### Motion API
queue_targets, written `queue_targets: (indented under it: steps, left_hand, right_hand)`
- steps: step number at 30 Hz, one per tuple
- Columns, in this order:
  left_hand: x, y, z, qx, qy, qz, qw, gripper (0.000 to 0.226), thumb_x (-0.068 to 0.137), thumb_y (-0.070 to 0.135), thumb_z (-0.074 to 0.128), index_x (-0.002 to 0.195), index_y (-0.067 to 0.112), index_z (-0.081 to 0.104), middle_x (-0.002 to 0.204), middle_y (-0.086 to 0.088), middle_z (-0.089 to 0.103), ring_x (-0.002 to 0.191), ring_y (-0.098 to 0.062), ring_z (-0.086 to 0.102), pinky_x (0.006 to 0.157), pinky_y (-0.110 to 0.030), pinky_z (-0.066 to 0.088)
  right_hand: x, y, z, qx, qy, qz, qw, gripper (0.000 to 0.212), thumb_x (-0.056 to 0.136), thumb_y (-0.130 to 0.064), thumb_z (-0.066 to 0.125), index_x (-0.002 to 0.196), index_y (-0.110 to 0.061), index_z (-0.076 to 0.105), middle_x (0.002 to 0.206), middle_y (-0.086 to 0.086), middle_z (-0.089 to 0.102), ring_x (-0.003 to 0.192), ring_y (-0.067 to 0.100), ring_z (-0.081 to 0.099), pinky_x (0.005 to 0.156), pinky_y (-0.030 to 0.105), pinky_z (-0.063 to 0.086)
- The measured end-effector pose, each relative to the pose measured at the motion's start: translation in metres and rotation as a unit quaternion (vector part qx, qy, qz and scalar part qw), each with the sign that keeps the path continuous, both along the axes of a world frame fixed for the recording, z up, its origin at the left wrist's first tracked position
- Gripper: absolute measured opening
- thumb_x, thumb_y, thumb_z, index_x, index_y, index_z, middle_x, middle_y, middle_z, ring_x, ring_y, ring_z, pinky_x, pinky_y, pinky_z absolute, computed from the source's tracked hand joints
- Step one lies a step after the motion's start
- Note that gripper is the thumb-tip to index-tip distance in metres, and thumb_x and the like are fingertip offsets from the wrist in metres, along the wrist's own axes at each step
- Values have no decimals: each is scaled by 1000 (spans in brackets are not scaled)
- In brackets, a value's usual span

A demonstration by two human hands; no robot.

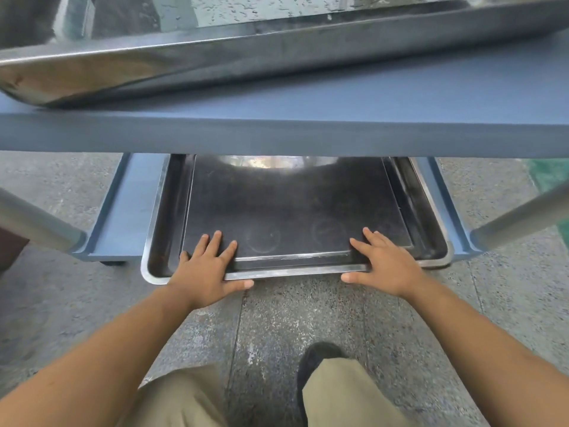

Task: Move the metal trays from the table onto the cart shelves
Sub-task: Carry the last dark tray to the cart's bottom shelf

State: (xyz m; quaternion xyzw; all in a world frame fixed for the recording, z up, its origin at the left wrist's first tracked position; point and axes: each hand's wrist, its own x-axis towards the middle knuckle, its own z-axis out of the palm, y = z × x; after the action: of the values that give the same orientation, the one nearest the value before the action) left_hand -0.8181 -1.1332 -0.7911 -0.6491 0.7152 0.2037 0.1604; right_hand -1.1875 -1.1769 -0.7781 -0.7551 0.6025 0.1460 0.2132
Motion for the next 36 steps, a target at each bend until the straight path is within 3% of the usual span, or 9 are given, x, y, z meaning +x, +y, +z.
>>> queue_targets:
  steps: [11,24,36]
  left_hand:
    - [8,-47,-6,-26,3,1,1000,124,50,101,13,155,35,5,165,-2,-7,151,-27,-4,116,-62,17]
    - [-10,-42,-8,-29,-17,39,999,120,56,101,10,155,34,1,165,-4,-8,151,-29,-7,116,-63,16]
    - [-30,-49,-5,-30,-15,87,996,127,50,102,1,155,32,3,165,-4,-7,151,-29,-6,116,-62,18]
  right_hand:
    - [7,-36,-12,-5,-9,-24,1000,107,64,-89,45,153,-35,19,164,3,3,151,23,6,116,52,21]
    - [-2,-59,-6,7,-15,1,1000,105,64,-88,48,152,-37,20,164,-3,3,151,19,4,116,52,20]
    - [-13,-106,-4,41,-48,19,998,106,60,-84,58,151,-42,22,163,-11,0,151,13,1,115,51,20]
